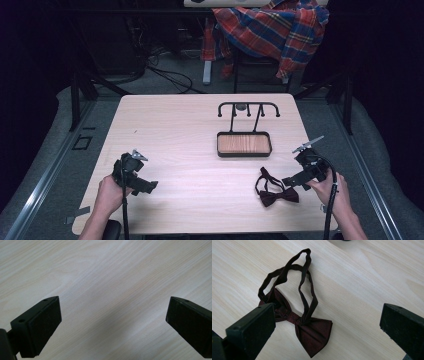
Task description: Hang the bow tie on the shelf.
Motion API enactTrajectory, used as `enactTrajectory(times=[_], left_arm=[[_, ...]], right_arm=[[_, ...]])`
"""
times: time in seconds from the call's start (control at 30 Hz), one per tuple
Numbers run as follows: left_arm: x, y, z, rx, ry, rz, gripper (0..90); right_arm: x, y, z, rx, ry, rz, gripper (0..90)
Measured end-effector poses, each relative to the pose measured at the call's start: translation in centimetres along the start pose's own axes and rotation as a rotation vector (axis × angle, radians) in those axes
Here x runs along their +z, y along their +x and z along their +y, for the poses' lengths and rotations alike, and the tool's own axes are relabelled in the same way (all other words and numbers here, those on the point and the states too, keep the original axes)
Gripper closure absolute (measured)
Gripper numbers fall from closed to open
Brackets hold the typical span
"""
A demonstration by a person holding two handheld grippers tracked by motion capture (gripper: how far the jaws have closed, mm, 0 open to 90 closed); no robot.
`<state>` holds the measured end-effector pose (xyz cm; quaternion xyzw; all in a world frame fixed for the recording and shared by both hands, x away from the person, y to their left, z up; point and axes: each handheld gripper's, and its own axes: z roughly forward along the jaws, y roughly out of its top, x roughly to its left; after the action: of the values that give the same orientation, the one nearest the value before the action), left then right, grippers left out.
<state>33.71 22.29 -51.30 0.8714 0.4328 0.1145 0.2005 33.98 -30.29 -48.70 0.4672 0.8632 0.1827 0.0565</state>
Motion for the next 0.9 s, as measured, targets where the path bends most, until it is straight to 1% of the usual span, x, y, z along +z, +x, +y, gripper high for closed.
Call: enactTrajectory(times=[0.03,0.07,0.1,0.13,0.17,0.2,0.23,0.27,0.3,0.33,0.4,0.47,0.53,0.57,0.67,0.7,0.73,0.77,0.8,0.83,0.9], left_arm=[[0.1,0.0,0.0,-0.001,0.007,-0.003,0.1],[0.1,0.0,0.0,-0.001,0.007,-0.003,0.1],[0.3,0.1,0.1,-0.007,0.011,0.005,0.1],[0.4,0.1,0.2,-0.008,0.014,0.011,0.1],[0.4,0.0,0.2,-0.011,0.016,0.012,0.1],[0.5,-0.1,0.2,-0.013,0.014,0.014,0.1],[0.5,-0.2,0.2,-0.011,0.016,0.019,0.1],[0.5,-0.3,0.2,-0.009,0.016,0.021,0.0],[0.5,-0.4,0.3,-0.008,0.017,0.017,0.1],[0.4,-0.6,0.3,0.003,0.014,0.021,0.0],[0.5,-0.8,0.4,0.012,0.01,0.019,0.1],[0.5,-0.7,0.4,0.013,0.013,0.014,0.0],[0.5,-0.6,0.3,0.009,0.012,0.012,0.0],[0.5,-0.5,0.3,0.005,0.009,0.01,0.0],[0.5,-0.3,0.2,-0.001,0.005,0.002,0.0],[0.4,-0.3,0.1,0.0,0.002,0.004,0.0],[0.4,-0.2,0.1,-0.002,0.0,0.001,0.0],[0.3,-0.2,0.1,-0.006,-0.001,-0.001,0.0],[0.3,-0.2,0.1,-0.006,-0.001,-0.001,0.0],[0.2,-0.3,0.1,-0.006,-0.004,0.0,0.0],[0.2,-0.3,0.2,-0.007,-0.004,-0.002,0.0]], right_arm=[[0.0,0.0,0.1,-0.003,0.011,0.002,0.0],[0.0,0.0,0.1,-0.003,0.011,0.002,0.0],[0.3,-0.1,0.3,-0.02,0.023,0.009,0.0],[0.5,-0.1,0.3,-0.025,0.026,0.014,0.0],[0.6,-0.1,0.4,-0.036,0.04,0.006,0.0],[0.8,0.1,0.3,-0.022,0.01,0.012,0.0],[0.6,0.0,0.4,-0.044,0.035,0.008,0.1],[0.5,0.1,0.4,-0.051,0.036,0.007,0.1],[0.5,0.3,0.3,-0.042,0.016,0.015,0.1],[0.3,0.3,0.4,-0.058,0.02,0.015,0.0],[0.1,0.3,0.5,-0.065,0.015,0.006,0.0],[0.2,0.4,0.5,-0.056,0.001,0.021,0.1],[0.4,0.4,0.7,-0.056,0.001,0.029,0.0],[0.5,0.3,0.8,-0.057,0.011,0.024,0.0],[0.9,0.2,1.0,-0.062,0.01,0.019,0.1],[1.0,0.2,1.1,-0.057,0.004,0.017,0.1],[1.1,0.2,1.2,-0.049,0.0,0.026,0.1],[1.2,0.3,1.3,-0.061,0.008,0.022,0.2],[1.2,0.3,1.3,-0.061,0.008,0.022,0.2],[1.5,0.4,1.4,-0.059,0.009,0.036,0.2],[1.8,0.5,1.5,-0.063,-0.002,0.033,1.3]])
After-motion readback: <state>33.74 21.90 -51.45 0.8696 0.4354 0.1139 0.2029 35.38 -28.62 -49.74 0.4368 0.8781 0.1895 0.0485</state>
